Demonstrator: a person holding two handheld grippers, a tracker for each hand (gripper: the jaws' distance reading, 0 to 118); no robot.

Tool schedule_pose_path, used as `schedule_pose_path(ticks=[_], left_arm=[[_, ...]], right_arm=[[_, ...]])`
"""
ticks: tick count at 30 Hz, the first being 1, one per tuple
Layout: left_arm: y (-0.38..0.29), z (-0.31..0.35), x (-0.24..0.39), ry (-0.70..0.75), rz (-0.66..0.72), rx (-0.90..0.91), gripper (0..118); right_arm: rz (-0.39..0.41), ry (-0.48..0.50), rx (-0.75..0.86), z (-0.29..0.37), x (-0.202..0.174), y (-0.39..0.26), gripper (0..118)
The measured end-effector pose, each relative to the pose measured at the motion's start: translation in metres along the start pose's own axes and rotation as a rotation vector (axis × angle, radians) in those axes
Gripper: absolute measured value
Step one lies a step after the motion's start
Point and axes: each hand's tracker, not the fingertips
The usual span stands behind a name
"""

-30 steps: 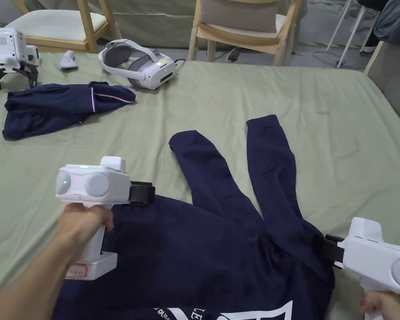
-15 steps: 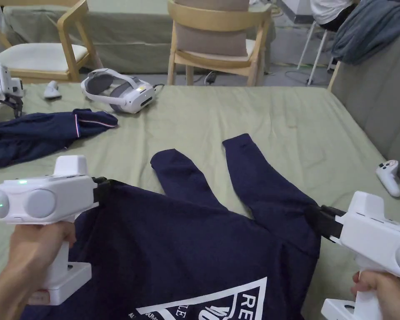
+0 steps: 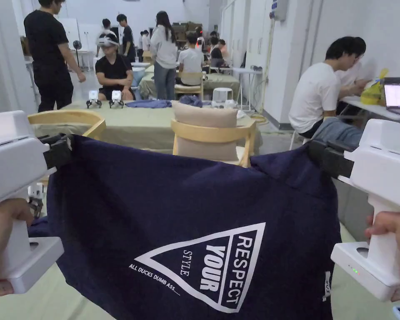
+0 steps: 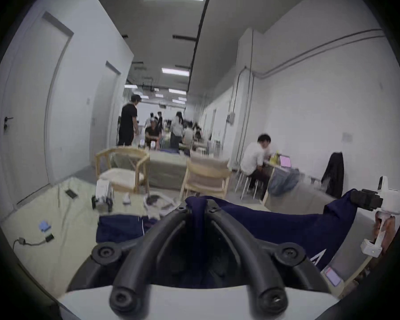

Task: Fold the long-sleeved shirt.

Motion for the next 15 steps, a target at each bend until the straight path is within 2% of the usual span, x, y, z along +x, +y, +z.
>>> schedule_pose_path(ticks=[2,6,9,11,15], left_arm=[[0.026,-0.003,-0.002,-0.002,0.005,0.031,13],[0.077,-0.019,-0.005,0.003,0.012,0.081,13],[0.111,-0.038,-0.007,-0.001,0.032,0.113,13],[0.136,-0.014,0.043,0.003,0.006,0.140,13],[0.185,-0.036,0.059,0.025,0.017,0.172,13]], right_arm=[[0.045,-0.016,0.033,-0.001,-0.005,0.034,1],[0.049,-0.018,0.072,-0.013,-0.012,0.099,1],[0.095,-0.049,0.102,-0.029,-0.018,0.144,1],[0.114,-0.062,0.112,-0.042,-0.022,0.172,1],[0.133,-0.094,0.155,-0.070,-0.025,0.217,1]])
